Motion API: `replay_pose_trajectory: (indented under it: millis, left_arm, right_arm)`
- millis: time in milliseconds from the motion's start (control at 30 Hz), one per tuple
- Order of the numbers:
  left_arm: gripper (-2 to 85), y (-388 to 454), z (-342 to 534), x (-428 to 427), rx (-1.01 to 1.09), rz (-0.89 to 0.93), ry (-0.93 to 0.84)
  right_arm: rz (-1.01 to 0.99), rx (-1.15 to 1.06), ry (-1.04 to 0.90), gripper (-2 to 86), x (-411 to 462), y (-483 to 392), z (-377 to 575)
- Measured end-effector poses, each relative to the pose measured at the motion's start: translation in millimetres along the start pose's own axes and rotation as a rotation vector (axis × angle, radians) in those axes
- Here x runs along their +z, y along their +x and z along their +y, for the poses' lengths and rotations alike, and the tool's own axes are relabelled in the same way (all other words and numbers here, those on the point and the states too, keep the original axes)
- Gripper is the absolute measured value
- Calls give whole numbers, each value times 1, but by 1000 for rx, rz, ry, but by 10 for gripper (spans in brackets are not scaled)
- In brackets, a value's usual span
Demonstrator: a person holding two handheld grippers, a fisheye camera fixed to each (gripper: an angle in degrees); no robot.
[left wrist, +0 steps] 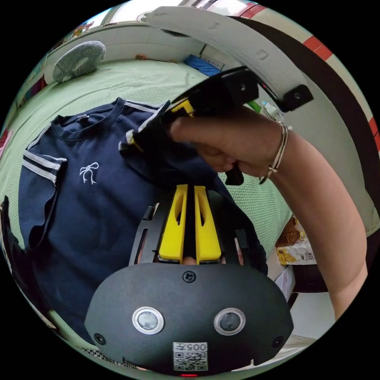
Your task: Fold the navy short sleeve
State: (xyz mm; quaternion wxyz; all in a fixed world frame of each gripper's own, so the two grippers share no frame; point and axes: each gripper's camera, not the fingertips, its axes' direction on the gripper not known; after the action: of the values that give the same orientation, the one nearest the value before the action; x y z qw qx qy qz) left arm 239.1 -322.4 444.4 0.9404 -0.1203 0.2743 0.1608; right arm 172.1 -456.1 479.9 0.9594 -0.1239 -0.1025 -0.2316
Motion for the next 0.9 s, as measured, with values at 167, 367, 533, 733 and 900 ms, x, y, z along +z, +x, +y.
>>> replay_pose_trajectory:
  millis: [167, 367, 533, 733, 900]
  left_arm:
    - [37, -1, 2, 4, 2, -28, -10]
    - [36, -7, 13, 3, -33, -49, -86]
    - [45, -8, 25, -23, -48, -96, -72]
    - [48, -33, 33, -47, -126, -79, 2]
    - [48, -32, 45, -52, -123, -46, 6]
  right_arm:
    - [-91, 72, 49, -11, -10, 13, -15]
    - [12, 162, -77, -9, 33, 6, -35]
    - [49, 81, -103, 4, 12, -4, -40]
    - [28, 36, -18, 60, -55, -5, -13]
    - [11, 87, -13, 61, -73, -1, -1]
